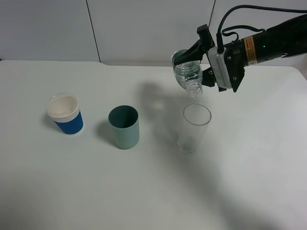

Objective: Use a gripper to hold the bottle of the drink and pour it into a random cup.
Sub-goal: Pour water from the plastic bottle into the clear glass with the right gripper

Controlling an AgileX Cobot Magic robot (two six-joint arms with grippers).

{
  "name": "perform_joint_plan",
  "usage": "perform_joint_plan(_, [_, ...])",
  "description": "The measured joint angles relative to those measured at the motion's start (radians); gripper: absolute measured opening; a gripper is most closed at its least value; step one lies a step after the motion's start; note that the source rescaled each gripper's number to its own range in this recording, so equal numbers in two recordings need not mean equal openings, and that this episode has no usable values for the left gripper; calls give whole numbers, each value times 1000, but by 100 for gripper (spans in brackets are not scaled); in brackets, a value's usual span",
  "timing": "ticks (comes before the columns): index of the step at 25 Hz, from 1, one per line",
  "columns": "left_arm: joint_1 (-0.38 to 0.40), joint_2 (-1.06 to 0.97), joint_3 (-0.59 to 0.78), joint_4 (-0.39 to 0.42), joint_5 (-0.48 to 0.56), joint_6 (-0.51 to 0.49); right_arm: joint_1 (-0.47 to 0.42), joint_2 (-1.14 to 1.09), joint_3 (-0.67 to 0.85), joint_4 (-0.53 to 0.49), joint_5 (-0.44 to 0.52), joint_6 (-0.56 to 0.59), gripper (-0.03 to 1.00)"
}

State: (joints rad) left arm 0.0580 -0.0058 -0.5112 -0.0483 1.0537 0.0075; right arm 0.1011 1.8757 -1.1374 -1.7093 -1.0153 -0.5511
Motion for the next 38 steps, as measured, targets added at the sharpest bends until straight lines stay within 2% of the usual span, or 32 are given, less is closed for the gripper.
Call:
perform_joint_plan(8, [0, 0, 0, 0, 0, 0, 34, 0, 0, 0, 19, -8, 1])
perform_joint_plan(18, [0, 0, 0, 0, 0, 0, 35, 0, 0, 0, 23, -128, 1])
perform_joint_plan(38, [0, 0, 0, 0, 0, 0, 35, 0, 0, 0, 10, -165, 1])
